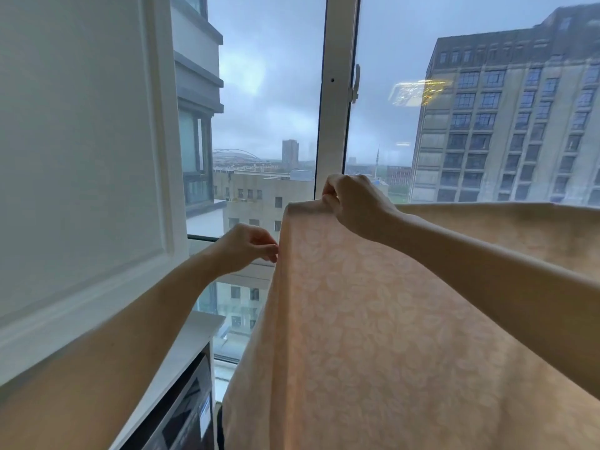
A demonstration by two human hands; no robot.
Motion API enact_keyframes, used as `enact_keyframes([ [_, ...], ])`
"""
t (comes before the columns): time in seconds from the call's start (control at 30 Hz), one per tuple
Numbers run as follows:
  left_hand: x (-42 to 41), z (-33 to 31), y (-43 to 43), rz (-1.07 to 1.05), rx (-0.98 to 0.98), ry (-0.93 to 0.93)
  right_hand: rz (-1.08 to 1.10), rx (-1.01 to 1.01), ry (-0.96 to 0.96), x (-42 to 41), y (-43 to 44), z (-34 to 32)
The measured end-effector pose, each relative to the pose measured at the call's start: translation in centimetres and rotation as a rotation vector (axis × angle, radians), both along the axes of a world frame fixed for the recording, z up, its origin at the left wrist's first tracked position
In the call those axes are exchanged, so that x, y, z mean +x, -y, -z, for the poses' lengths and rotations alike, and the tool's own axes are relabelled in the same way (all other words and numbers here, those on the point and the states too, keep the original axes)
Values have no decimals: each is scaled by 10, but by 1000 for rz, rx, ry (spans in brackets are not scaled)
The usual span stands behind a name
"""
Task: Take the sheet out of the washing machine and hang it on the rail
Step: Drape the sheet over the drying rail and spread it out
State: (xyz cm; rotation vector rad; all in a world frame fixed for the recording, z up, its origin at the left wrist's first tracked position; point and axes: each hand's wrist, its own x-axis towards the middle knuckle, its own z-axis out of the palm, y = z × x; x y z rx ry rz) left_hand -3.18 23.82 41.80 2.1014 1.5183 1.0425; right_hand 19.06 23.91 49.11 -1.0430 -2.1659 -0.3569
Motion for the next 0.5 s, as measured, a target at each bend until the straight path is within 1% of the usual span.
enact_keyframes([
  [0.13, 3, 3, -1, -25, -2, 33, -9, -17, -26, -6, -2, 4],
  [0.23, 12, 4, 1, 41, 2, 167, 2, -23, -39, -11, -3, 7],
  [0.3, 14, 5, 1, 9, 86, 134, 27, -9, -46, -12, -3, 8],
  [0.43, 13, 5, -1, -157, 208, -13, 74, 27, -24, -11, -3, 8],
  [0.5, 11, -2, -1, -275, 330, 15, 119, 54, -40, -9, -6, 2],
])
